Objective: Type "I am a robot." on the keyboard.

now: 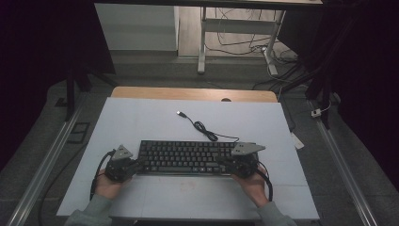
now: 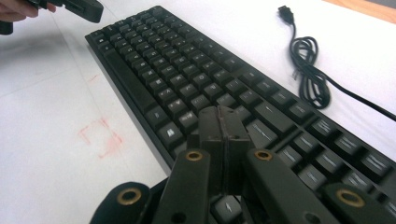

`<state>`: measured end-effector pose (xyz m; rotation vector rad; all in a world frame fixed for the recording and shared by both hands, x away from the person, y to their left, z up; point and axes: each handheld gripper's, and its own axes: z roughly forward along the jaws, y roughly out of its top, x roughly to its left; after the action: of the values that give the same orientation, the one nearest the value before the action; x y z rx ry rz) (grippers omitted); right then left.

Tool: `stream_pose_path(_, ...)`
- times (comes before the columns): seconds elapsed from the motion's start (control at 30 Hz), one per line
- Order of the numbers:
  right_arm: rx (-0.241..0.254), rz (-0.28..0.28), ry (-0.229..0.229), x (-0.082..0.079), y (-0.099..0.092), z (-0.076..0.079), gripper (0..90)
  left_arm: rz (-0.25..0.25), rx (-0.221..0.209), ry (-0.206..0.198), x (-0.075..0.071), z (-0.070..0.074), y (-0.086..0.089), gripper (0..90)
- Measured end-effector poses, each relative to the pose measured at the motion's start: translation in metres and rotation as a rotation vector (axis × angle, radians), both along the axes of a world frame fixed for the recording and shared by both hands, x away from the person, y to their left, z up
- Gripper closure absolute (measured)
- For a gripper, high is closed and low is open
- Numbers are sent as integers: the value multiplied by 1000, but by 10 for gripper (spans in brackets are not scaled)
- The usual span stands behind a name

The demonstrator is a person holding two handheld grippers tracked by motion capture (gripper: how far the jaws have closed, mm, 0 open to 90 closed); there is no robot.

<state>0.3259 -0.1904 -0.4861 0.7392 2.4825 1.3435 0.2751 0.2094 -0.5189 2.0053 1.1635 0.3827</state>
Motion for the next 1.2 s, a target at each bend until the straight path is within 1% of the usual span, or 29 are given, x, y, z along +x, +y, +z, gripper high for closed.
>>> stream_pose_path(0.03, 0, 0, 0, 0, 0, 0, 896, 3, 1, 0, 1, -1, 0, 893)
stream_pose_path(0.1, -7, 2, 10, 3, 7, -1, 895, 8, 5, 4, 3, -2, 0, 893)
stream_pose_path(0.17, -9, 3, 13, 4, 10, -1, 895, 6, 9, 5, 5, -3, 0, 893)
stream_pose_path(0.3, -9, 4, 22, 12, 23, -3, 895, 6, 23, 18, 9, -6, -2, 893)
stream_pose_path(0.37, -10, 6, 25, 13, 26, -3, 895, 2, 30, 18, 10, -7, -3, 893)
stream_pose_path(0.4, -20, 10, 29, 16, 32, -4, 895, 2, 33, 18, 10, -7, -4, 893)
stream_pose_path(0.43, -20, 10, 29, 16, 32, -4, 895, 0, 36, 20, 10, -8, -4, 893)
stream_pose_path(0.57, -27, 21, 36, 22, 44, -8, 895, 1, 46, 25, 12, -10, -5, 893)
stream_pose_path(0.77, -36, 30, 40, 24, 51, -11, 895, 10, 50, 24, 13, -11, -3, 893)
stream_pose_path(1.2, -55, 16, 45, 31, 64, -14, 895, 5, 50, 28, 13, -11, -3, 893)
